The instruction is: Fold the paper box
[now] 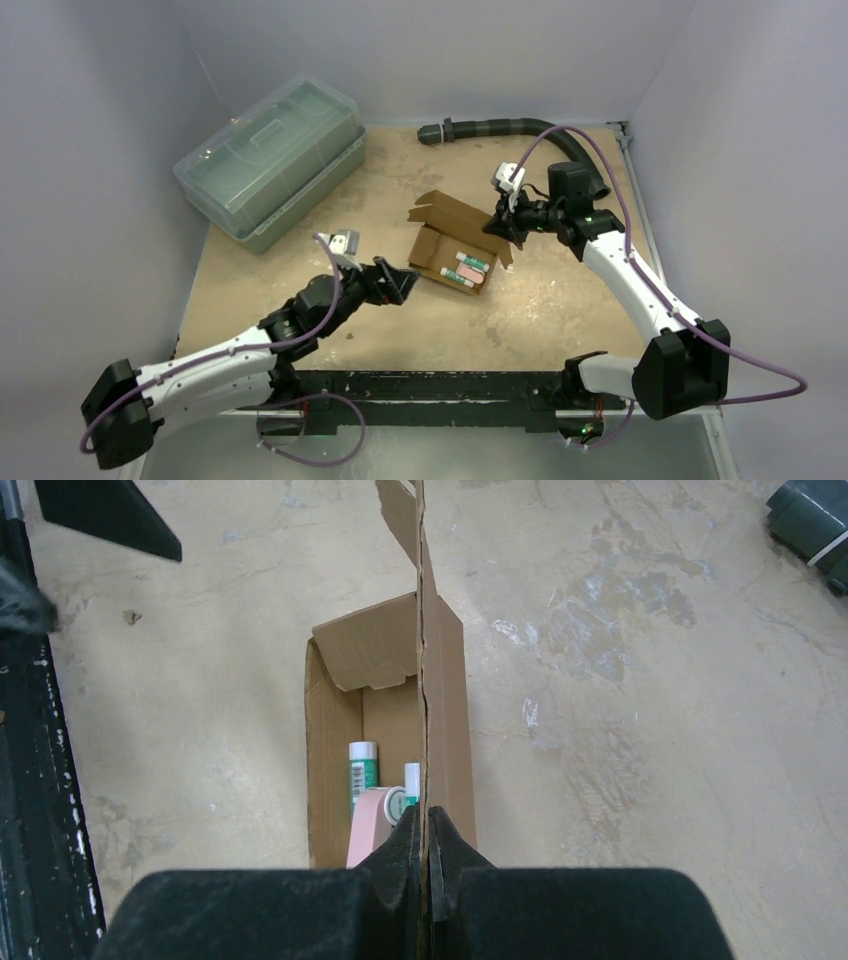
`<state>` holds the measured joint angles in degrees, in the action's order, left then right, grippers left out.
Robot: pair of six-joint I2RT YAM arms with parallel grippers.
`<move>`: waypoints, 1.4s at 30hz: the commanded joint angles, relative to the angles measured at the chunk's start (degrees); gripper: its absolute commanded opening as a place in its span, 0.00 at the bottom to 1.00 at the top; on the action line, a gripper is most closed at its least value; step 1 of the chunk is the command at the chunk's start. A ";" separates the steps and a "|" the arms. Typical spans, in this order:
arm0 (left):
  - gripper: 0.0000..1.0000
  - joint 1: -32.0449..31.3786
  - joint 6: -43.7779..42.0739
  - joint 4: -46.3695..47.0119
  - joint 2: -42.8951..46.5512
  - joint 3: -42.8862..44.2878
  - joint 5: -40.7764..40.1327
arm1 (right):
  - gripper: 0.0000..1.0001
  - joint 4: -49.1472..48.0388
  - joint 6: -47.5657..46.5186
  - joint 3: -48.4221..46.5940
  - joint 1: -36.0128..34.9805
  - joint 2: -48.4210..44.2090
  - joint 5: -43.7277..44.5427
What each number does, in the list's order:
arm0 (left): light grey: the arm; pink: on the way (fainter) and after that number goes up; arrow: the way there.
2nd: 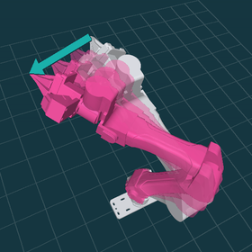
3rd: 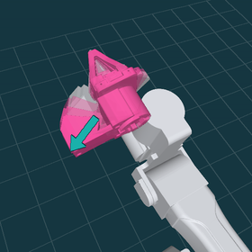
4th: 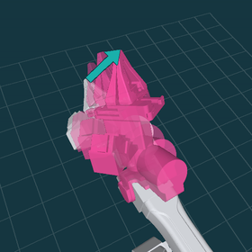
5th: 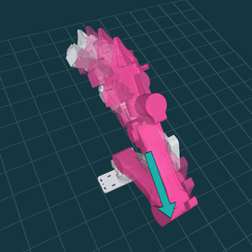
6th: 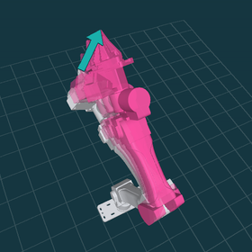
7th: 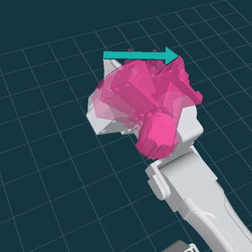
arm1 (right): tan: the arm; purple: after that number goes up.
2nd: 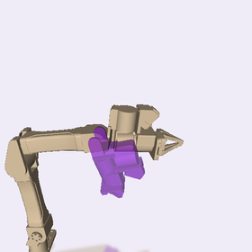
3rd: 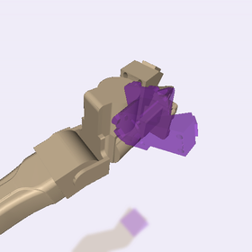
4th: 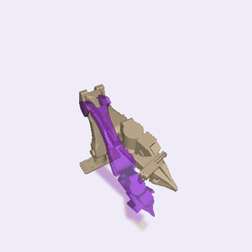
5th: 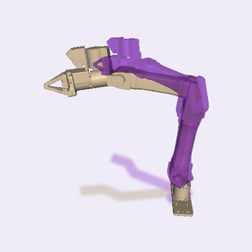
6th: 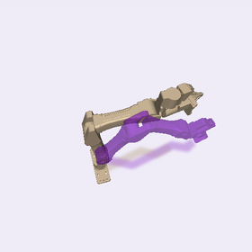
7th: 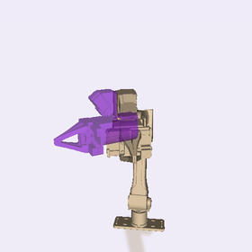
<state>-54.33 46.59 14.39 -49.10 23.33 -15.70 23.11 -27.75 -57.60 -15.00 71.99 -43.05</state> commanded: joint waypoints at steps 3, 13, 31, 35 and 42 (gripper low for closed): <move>0.99 5.55 -17.89 9.11 8.34 -9.55 -4.66 | 0.00 -0.18 -1.10 -0.09 -0.20 -0.18 -1.43; 0.97 8.13 -21.97 21.74 -6.38 -7.61 1.88 | 0.00 0.16 -1.62 -0.05 -0.20 0.26 -1.84; 0.76 16.65 -16.19 30.36 -30.37 2.40 17.52 | 0.00 0.57 -2.14 -0.16 -0.20 0.70 -2.55; 0.76 16.67 -17.19 29.68 -33.66 4.17 14.39 | 0.00 0.69 -2.18 -0.21 -0.18 0.70 -2.72; 0.60 16.64 -18.43 29.31 -39.19 7.32 13.73 | 0.00 0.64 -2.14 -0.22 -0.18 0.78 -2.74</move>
<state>-37.89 29.32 42.06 -86.15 27.79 -1.30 23.38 -29.21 -57.60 -15.00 72.82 -43.70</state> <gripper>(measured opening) 0.649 0.010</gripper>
